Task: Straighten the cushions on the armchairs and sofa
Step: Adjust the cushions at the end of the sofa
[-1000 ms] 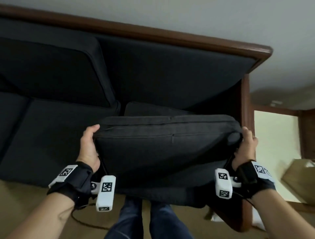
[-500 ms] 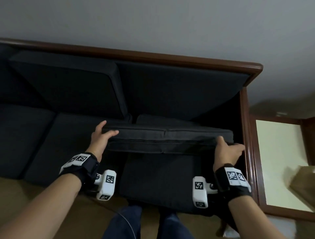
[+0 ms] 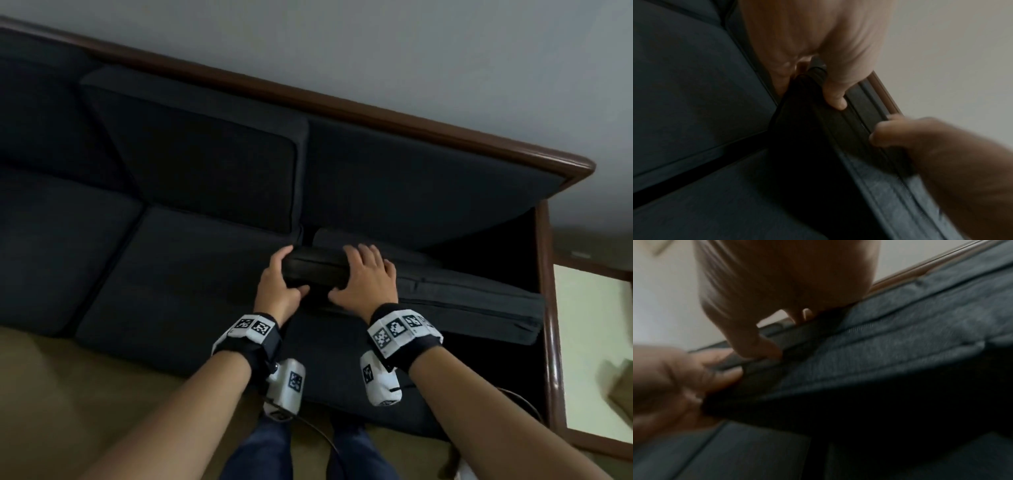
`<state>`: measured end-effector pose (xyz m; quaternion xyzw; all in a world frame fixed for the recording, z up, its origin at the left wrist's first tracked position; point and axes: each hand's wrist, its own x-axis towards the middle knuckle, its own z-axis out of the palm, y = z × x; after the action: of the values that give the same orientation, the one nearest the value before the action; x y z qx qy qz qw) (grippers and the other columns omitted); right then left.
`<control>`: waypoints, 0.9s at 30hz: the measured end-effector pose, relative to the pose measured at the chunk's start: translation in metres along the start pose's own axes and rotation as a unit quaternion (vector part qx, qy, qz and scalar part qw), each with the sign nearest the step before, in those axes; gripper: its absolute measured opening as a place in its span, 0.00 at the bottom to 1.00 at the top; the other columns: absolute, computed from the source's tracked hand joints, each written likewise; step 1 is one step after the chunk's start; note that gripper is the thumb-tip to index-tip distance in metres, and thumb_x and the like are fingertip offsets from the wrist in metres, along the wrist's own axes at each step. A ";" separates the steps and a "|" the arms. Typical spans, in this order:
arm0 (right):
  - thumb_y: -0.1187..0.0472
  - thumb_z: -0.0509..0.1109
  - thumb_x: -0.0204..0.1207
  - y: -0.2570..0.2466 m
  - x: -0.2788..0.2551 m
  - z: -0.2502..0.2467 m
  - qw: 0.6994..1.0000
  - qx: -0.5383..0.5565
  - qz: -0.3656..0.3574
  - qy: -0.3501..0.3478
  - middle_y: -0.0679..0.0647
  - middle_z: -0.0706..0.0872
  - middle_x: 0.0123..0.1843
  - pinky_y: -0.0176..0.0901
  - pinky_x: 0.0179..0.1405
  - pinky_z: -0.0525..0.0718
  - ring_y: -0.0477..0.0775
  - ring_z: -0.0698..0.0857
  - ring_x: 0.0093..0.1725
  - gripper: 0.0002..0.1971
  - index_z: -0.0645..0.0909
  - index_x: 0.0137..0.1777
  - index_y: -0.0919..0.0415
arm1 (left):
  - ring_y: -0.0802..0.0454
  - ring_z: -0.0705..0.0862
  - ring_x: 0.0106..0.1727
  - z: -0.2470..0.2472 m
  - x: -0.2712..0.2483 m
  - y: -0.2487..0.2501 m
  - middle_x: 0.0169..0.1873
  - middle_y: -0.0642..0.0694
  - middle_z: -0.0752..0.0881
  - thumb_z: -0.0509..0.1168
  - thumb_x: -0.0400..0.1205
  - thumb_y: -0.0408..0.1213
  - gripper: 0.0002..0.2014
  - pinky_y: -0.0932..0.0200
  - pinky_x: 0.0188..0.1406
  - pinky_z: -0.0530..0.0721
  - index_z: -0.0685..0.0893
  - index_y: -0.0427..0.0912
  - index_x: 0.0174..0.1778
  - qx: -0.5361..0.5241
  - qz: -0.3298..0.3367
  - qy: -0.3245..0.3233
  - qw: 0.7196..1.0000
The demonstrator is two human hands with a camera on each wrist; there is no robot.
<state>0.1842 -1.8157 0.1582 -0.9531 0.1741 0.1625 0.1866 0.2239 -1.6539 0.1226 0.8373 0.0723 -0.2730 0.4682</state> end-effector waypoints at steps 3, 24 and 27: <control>0.45 0.73 0.61 -0.019 -0.003 0.022 0.997 -0.071 0.010 -0.041 0.59 0.56 0.85 0.68 0.81 0.52 0.65 0.50 0.85 0.51 0.52 0.84 0.51 | 0.43 0.78 0.69 -0.008 0.003 -0.008 0.70 0.41 0.77 0.75 0.74 0.31 0.40 0.47 0.70 0.77 0.65 0.64 0.76 -0.001 -0.023 -0.024 0.999; 0.49 0.87 0.45 -0.023 0.000 0.036 0.973 -0.224 -0.049 0.013 0.60 0.79 0.63 0.65 0.62 0.75 0.65 0.81 0.58 0.56 0.65 0.75 0.56 | 0.47 0.67 0.80 -0.054 -0.001 0.003 0.80 0.45 0.69 0.62 0.86 0.39 0.29 0.57 0.70 0.66 0.63 0.62 0.81 -0.009 0.030 -0.172 0.985; 0.53 0.83 0.49 -0.024 -0.006 0.024 0.980 -0.192 -0.048 0.019 0.58 0.81 0.60 0.62 0.60 0.75 0.65 0.82 0.56 0.47 0.70 0.72 0.58 | 0.49 0.72 0.77 -0.080 -0.006 -0.004 0.81 0.44 0.69 0.64 0.85 0.41 0.29 0.62 0.65 0.68 0.63 0.59 0.82 0.043 0.050 -0.205 0.977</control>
<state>0.1822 -1.7836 0.1463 -0.9813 0.0975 0.1659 0.0040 0.2485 -1.5852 0.1559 0.7852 -0.0792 -0.4177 0.4502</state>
